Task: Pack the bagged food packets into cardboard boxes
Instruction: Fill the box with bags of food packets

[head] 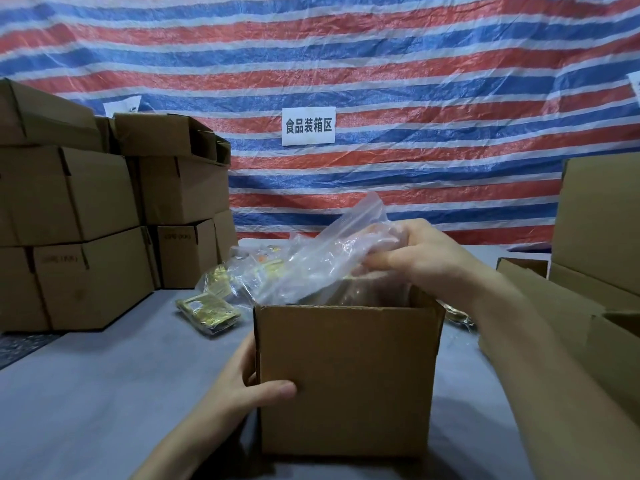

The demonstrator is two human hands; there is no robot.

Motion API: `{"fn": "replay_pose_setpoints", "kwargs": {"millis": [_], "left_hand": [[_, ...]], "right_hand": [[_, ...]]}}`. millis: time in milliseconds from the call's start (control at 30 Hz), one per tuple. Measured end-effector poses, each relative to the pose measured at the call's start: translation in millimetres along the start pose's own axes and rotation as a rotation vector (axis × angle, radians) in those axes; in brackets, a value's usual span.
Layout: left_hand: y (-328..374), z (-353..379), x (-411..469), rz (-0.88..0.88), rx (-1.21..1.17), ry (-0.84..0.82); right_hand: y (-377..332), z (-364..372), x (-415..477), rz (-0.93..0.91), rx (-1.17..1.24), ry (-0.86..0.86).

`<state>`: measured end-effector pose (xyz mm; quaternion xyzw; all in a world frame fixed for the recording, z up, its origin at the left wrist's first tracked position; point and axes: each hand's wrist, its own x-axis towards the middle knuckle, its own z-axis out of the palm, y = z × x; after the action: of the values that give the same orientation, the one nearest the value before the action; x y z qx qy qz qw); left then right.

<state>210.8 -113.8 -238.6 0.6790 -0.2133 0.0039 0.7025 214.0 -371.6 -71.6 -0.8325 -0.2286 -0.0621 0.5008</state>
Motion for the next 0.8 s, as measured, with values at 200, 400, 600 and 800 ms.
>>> {"fn": "replay_pose_setpoints", "kwargs": {"millis": [200,400,600,800], "left_hand": [[0.8,-0.1,-0.6,-0.027,0.016,0.013],[2.8,1.9,-1.4,-0.023,0.012,0.027],[3.4,0.0,-1.4,-0.008,0.056,0.023],[4.9,2.1,0.3,0.048,0.176,0.034]], "right_hand": [[-3.6,-19.5,-9.9,0.002,-0.079,-0.082],[-9.9,-15.3,-9.6,-0.052,-0.038,0.038],[-13.0,-21.8,-15.4,0.144,0.015,-0.296],[-1.4,-10.4,-8.9,0.300,-0.295,-0.041]]}}
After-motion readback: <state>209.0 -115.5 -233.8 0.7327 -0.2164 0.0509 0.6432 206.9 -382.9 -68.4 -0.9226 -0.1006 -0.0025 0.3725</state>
